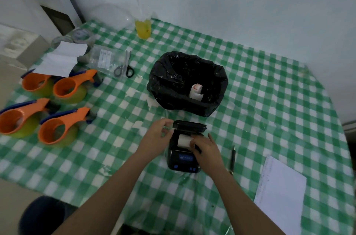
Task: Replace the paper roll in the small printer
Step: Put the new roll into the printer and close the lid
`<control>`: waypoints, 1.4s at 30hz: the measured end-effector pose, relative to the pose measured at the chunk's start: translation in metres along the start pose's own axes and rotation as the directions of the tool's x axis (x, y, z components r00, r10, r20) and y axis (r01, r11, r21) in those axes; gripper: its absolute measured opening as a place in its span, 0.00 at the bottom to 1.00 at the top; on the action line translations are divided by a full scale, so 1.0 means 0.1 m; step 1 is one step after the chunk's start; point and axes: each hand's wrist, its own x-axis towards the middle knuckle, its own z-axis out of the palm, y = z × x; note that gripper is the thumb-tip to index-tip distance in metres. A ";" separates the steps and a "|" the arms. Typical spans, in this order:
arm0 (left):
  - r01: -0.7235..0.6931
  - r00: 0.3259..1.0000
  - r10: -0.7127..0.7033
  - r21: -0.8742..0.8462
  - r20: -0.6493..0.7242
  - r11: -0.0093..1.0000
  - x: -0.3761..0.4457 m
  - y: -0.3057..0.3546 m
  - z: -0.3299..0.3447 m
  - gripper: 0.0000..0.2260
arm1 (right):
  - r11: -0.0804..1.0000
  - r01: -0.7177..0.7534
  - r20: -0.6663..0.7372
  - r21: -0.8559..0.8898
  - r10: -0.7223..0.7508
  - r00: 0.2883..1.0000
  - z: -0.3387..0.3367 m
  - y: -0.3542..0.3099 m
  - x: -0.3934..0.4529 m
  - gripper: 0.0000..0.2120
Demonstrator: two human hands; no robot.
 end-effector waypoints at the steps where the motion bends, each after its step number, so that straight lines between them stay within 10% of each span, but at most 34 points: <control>1: -0.005 1.000 0.005 -0.005 -0.007 1.000 0.01 -0.01 0.01 0.13 | 1.000 0.006 0.003 -0.008 -0.006 1.000 0.01 0.04 0.01 0.01; 10: -0.165 0.983 0.178 0.189 -0.051 0.968 0.12 0.00 0.07 0.13 | 0.995 0.054 -0.139 -0.081 -0.065 0.988 0.06 0.06 -0.05 0.06; 18: -0.281 0.958 0.217 0.452 0.189 0.847 0.24 0.09 0.17 0.20 | 0.996 -0.008 -0.125 -0.090 -0.004 0.992 0.09 -0.01 -0.12 0.07; 42: -0.287 0.952 0.208 0.418 0.224 0.862 -0.17 -0.18 0.24 0.18 | 0.993 -0.108 -0.097 0.040 0.111 0.989 -0.07 -0.17 -0.29 0.06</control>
